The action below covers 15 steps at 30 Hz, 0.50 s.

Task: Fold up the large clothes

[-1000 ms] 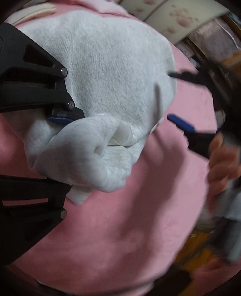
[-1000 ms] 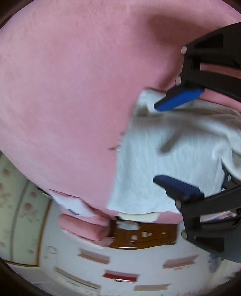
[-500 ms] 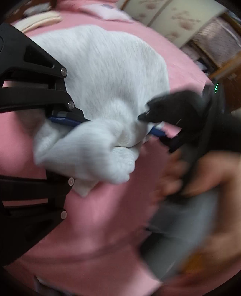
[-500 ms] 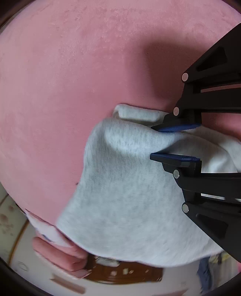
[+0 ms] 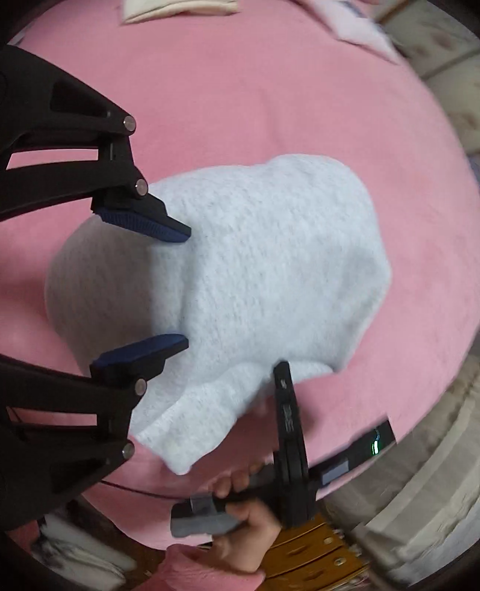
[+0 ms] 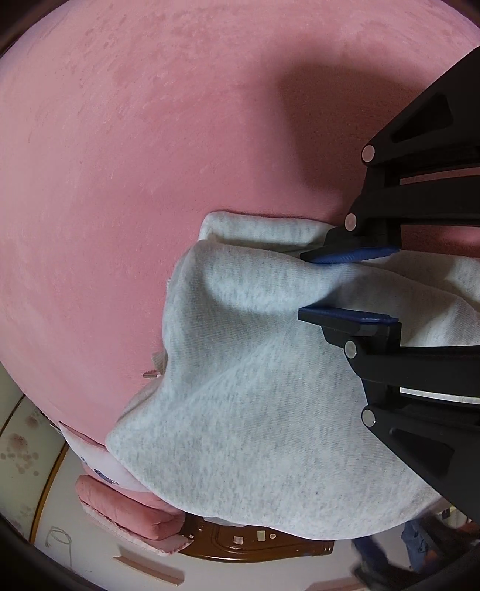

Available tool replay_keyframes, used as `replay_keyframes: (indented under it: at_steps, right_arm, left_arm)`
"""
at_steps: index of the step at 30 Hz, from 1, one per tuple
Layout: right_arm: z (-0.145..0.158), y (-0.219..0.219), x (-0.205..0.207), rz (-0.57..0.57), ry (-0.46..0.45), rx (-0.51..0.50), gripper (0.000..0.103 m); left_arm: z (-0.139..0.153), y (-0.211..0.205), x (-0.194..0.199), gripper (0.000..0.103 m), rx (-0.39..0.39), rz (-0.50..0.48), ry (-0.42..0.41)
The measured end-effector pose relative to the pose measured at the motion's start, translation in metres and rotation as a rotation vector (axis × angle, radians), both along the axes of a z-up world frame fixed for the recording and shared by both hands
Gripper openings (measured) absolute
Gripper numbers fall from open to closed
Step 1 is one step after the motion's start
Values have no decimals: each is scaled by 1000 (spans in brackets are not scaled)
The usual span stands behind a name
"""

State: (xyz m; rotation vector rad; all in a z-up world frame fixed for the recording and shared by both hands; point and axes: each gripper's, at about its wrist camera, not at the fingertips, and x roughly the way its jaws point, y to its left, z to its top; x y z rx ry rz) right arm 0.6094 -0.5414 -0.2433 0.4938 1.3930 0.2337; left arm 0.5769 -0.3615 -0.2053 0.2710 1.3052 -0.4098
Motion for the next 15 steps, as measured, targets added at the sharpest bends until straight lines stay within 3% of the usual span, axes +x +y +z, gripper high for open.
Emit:
replay_keyframes:
  at_steps: [3, 7, 8, 10, 12, 15]
  right_arm:
    - [2, -3, -9, 4, 7, 9, 20]
    - [19, -17, -26, -80, 42, -60, 21]
    - [33, -18, -33, -98, 19, -116, 20]
    - [58, -15, -42, -93, -62, -138, 20]
    - [77, -2, -55, -41, -127, -46, 19]
    - [73, 35, -69, 106, -92, 150, 7]
  left_arm:
    - [-12, 2, 2, 48, -23, 11, 39]
    - [-51, 4, -15, 48, 49, 7, 22]
    - [-58, 8, -16, 48, 47, 17, 17]
    - [-63, 14, -11, 47, 9, 45, 21]
    - [-67, 20, -5, 48, -13, 64, 19]
    - [-75, 20, -6, 48, 6, 62, -5]
